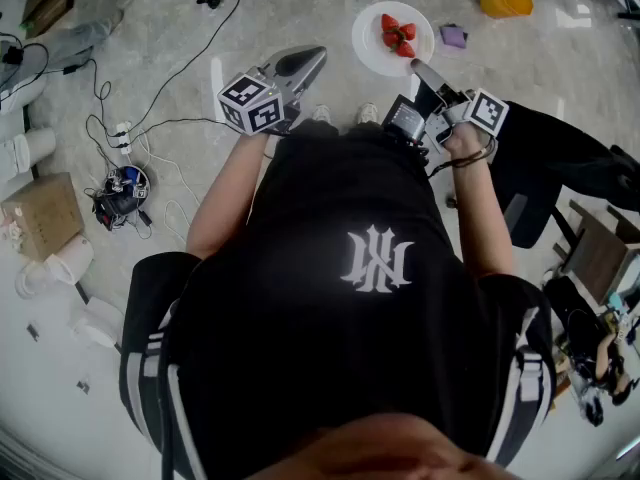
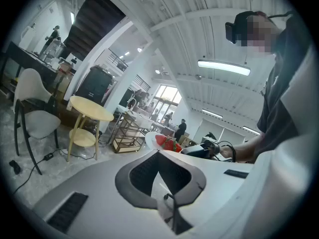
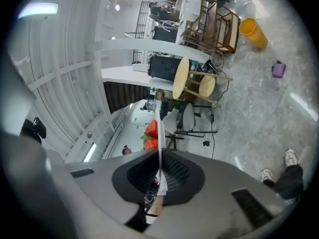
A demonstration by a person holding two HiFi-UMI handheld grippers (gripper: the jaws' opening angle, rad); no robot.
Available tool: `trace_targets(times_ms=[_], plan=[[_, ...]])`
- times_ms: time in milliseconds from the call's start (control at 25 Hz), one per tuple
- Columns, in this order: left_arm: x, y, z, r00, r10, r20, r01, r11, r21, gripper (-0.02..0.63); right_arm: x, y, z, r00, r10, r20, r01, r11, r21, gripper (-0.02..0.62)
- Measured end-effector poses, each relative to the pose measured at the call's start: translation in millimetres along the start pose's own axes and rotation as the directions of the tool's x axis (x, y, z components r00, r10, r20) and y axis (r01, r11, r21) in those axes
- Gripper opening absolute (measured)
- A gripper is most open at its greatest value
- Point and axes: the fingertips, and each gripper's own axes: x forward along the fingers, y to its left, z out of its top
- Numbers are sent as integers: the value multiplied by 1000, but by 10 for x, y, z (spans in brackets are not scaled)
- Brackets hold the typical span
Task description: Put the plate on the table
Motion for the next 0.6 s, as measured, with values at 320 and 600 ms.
trace_targets(times_ms=[320, 600], plan=[[38, -11, 39, 1000, -2, 11, 2, 1000, 10, 2, 33, -18, 8, 1000, 3, -14, -2, 1000, 7, 16], [7, 36, -10, 1000, 12, 10, -12, 1000, -6, 2, 12, -45, 17, 1000, 1, -8, -1, 1000, 6, 37]])
